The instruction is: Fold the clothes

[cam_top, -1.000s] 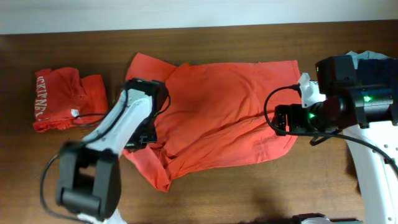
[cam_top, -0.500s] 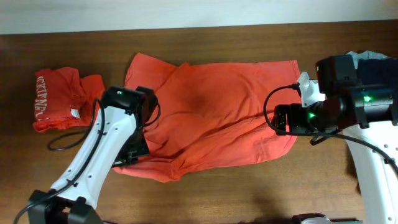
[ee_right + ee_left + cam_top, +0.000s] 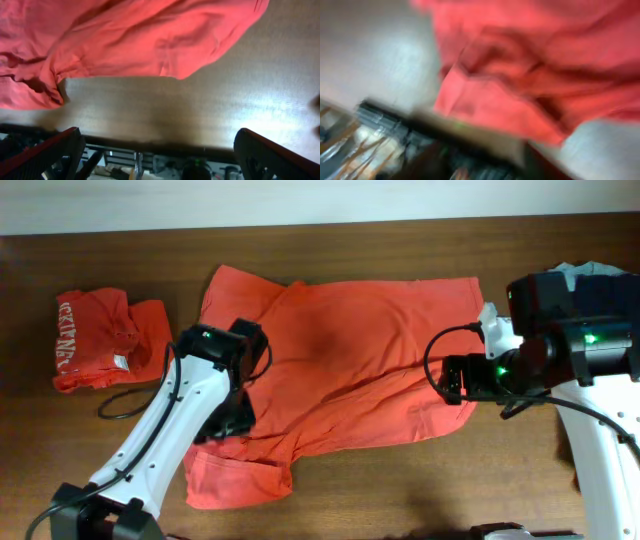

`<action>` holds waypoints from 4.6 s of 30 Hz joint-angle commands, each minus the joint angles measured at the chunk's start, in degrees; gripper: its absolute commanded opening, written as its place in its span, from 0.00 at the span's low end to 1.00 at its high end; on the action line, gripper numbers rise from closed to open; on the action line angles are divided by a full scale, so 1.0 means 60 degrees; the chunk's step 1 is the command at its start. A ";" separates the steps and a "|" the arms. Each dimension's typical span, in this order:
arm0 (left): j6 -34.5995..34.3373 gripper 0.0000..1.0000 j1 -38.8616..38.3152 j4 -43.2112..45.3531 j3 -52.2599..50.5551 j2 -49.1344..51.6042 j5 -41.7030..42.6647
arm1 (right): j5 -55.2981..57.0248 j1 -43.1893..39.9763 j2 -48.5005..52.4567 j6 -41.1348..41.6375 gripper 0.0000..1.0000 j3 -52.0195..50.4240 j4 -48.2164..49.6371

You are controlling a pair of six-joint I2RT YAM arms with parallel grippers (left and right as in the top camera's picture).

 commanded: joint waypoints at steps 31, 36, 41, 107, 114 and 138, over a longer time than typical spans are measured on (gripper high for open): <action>0.0729 0.92 -0.0004 0.2670 -0.0364 -0.0200 -0.0510 | 0.1311 -0.0033 -0.0153 0.3432 0.74 -0.7927 0.6073; 0.0729 0.92 -0.0004 0.2670 -0.0364 -0.0200 -0.0506 | 0.1322 -0.0033 0.0368 0.3071 0.73 -0.7960 0.6849; 0.0729 0.92 -0.0004 0.2667 -0.0364 -0.0200 -0.0506 | 0.1319 -0.0033 0.1104 0.2951 0.73 -0.7960 0.7683; 0.0729 0.92 -0.0004 0.2965 -0.0364 -0.0200 -0.0517 | 0.0444 -0.2517 0.1617 0.4564 0.44 -0.7708 0.8958; 0.0729 0.92 -0.0004 0.3104 -0.0364 -0.0200 -0.0517 | -0.0120 -0.2514 0.1617 0.3683 0.44 -0.7788 0.9788; 0.0732 0.92 -0.0004 0.3140 -0.0364 -0.0200 -0.0521 | 0.0827 -0.1861 0.1861 0.3683 0.04 -0.7635 0.8659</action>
